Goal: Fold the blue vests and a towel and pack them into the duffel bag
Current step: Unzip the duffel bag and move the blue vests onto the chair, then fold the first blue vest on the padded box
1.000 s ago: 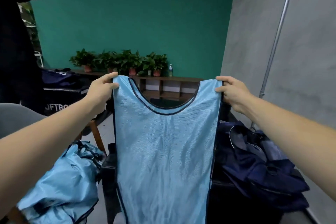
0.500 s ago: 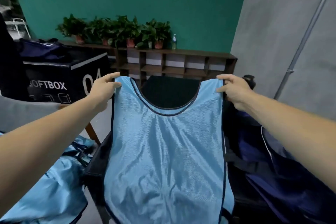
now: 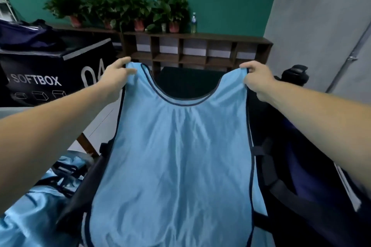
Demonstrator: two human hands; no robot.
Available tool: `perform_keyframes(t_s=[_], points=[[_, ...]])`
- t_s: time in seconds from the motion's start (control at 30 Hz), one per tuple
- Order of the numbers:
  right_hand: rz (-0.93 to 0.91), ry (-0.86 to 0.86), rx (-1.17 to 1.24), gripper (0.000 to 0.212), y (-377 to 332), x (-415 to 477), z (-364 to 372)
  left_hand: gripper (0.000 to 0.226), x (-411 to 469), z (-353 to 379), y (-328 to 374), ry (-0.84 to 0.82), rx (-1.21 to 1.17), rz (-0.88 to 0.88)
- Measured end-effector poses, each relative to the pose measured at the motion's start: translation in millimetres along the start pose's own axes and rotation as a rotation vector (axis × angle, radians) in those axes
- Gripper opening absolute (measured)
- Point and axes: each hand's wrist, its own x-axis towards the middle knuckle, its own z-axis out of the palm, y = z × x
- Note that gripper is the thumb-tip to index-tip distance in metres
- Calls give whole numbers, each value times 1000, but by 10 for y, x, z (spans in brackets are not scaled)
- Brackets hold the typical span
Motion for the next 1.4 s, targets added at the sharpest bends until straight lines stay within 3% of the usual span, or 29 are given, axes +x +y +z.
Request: perform_keyframes(t_s=[0.1, 0.17, 0.23, 0.4, 0.73, 0.93, 1.0, 1.2, 1.4], points=[[11, -97, -90, 76, -22, 122, 12, 74, 132, 111, -4, -102, 16, -32], [92, -224, -184, 100, 8, 137, 31, 85, 122, 139, -125, -149, 113, -76], [207, -359, -260, 110, 68, 113, 66, 92, 60, 119, -282, -182, 212, -117], [319, -499, -371, 100, 202, -22, 156, 74, -181, -2, -504, -222, 326, -150], [118, -510, -634, 71, -14, -996, -11, 34, -1152, -273, -586, -290, 507, -67], [-114, -473, -780, 17, -118, -2022, -286, 25, -1945, -506, -520, -257, 623, 57], [-126, -460, -784, 10, -138, -2350, -381, 25, -2208, -584, -482, -222, 624, 78], [-43, -460, -742, 22, 39, -3136, -539, 24, -2993, -731, -439, -146, 636, 136], [-79, -400, -882, 49, 369, -3677, -392, 25, -3562, -750, -703, -82, 655, 118]])
